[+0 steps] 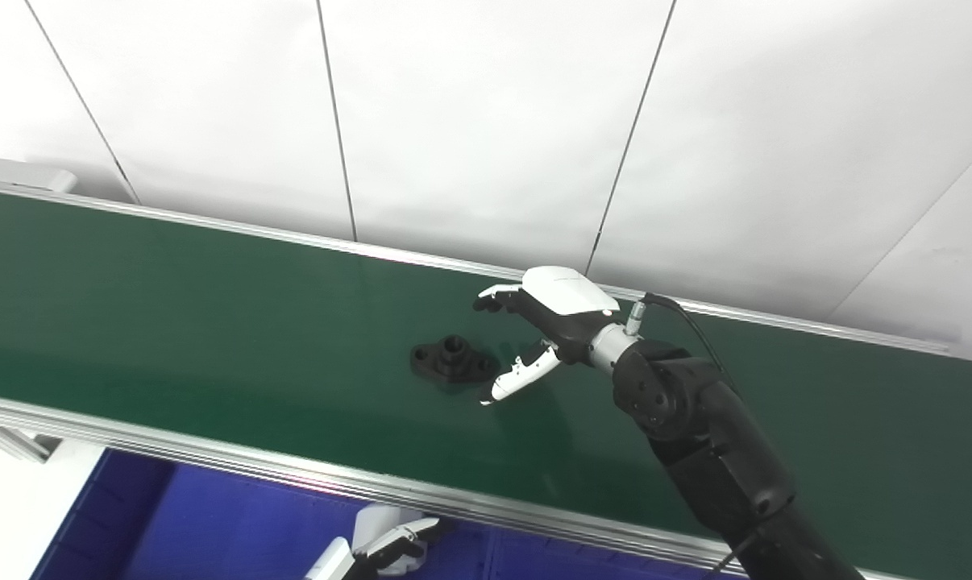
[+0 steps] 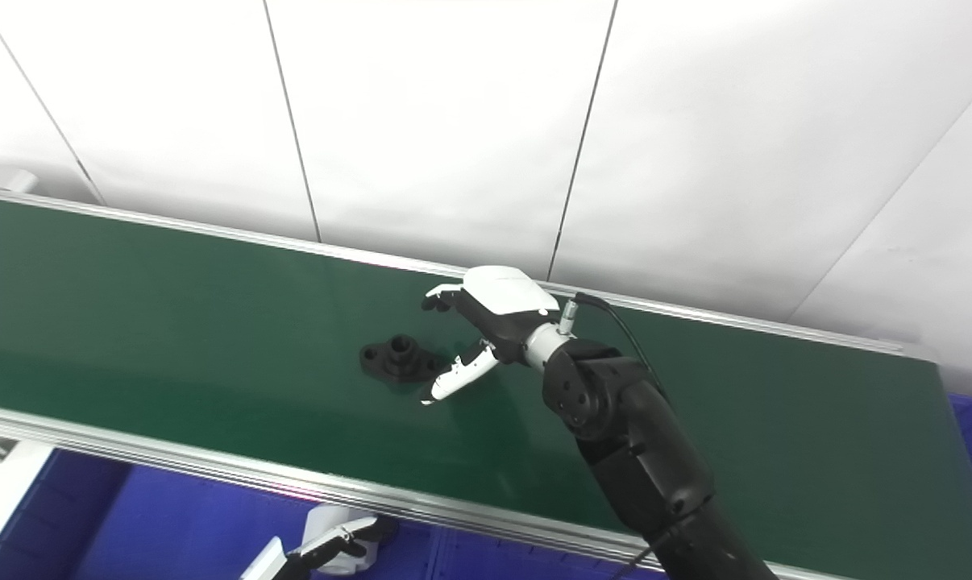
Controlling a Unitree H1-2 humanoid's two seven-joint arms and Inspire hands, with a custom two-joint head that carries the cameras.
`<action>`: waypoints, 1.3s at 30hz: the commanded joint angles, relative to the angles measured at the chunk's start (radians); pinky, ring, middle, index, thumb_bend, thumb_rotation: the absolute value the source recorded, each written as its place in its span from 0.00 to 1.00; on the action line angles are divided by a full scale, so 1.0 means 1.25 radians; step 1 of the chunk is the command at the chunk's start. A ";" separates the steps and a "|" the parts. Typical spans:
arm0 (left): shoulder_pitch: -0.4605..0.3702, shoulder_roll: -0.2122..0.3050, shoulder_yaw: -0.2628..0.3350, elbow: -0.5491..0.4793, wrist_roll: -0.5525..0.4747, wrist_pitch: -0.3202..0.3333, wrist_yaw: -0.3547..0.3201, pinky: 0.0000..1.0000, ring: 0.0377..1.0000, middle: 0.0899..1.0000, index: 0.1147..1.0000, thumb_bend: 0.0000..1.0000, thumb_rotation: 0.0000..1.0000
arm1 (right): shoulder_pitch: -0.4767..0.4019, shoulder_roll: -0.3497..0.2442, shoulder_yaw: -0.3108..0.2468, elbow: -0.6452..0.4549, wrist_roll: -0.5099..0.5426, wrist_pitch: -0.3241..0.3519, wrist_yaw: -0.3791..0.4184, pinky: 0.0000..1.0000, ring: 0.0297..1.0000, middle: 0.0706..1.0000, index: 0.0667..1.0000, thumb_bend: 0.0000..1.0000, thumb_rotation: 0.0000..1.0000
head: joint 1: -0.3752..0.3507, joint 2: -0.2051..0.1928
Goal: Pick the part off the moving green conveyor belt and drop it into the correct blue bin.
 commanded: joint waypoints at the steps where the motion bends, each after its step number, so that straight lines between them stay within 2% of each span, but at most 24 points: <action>1: 0.008 0.005 0.005 -0.026 0.007 -0.023 0.004 0.73 0.81 0.85 0.82 0.82 0.42 | -0.034 0.005 0.004 -0.003 -0.011 -0.010 -0.020 0.73 0.80 0.81 0.81 0.88 0.40 | 0.001 0.001; 10: 0.015 0.003 0.012 -0.034 0.011 -0.023 0.000 0.73 0.81 0.85 0.82 0.82 0.42 | -0.032 0.009 0.020 0.043 -0.031 -0.019 -0.052 0.67 0.77 0.79 0.80 0.85 0.38 | 0.005 0.008; 17: 0.021 0.001 0.018 -0.040 0.014 -0.023 -0.001 0.73 0.81 0.85 0.82 0.82 0.42 | -0.032 0.014 0.028 0.080 -0.030 -0.040 -0.098 0.69 0.77 0.79 0.80 0.82 0.38 | 0.003 0.013; 21: 0.026 0.000 0.024 -0.047 0.013 -0.023 -0.012 0.74 0.82 0.85 0.82 0.82 0.43 | -0.030 0.018 0.044 0.109 -0.033 -0.059 -0.132 0.67 0.75 0.77 0.79 0.82 0.37 | 0.005 0.019; 27: 0.030 -0.003 0.029 -0.053 0.015 -0.023 -0.016 0.74 0.81 0.85 0.82 0.82 0.41 | -0.023 0.019 0.071 0.127 -0.031 -0.070 -0.150 0.69 0.76 0.78 0.79 0.80 0.39 | 0.005 0.026; 29: 0.029 -0.004 0.029 -0.053 0.018 -0.023 -0.014 0.74 0.82 0.85 0.83 0.81 0.41 | -0.015 0.020 0.073 0.130 -0.024 -0.077 -0.162 0.67 0.74 0.77 0.78 0.81 0.37 | 0.004 0.028; 32: 0.030 -0.005 0.031 -0.054 0.019 -0.023 -0.013 0.74 0.81 0.85 0.83 0.81 0.41 | 0.003 0.019 0.073 0.124 -0.014 -0.092 -0.180 0.56 0.66 0.73 0.73 0.81 0.17 | 0.005 0.032; 33: 0.030 -0.006 0.031 -0.055 0.019 -0.023 -0.014 0.74 0.81 0.85 0.83 0.81 0.41 | 0.007 0.019 0.073 0.122 -0.012 -0.094 -0.181 0.56 0.65 0.73 0.72 0.81 0.16 | 0.006 0.034; 36: 0.033 -0.007 0.035 -0.059 0.014 -0.023 -0.018 0.75 0.82 0.85 0.83 0.82 0.40 | 0.018 0.010 0.083 0.113 -0.006 -0.106 -0.167 0.50 0.59 0.68 0.69 0.81 0.04 | 0.006 0.041; 39: 0.036 -0.008 0.041 -0.065 0.012 -0.023 -0.025 0.75 0.82 0.85 0.83 0.83 0.41 | 0.027 -0.003 0.103 0.092 -0.011 -0.100 -0.129 0.47 0.54 0.60 0.67 0.80 0.00 | 0.006 0.045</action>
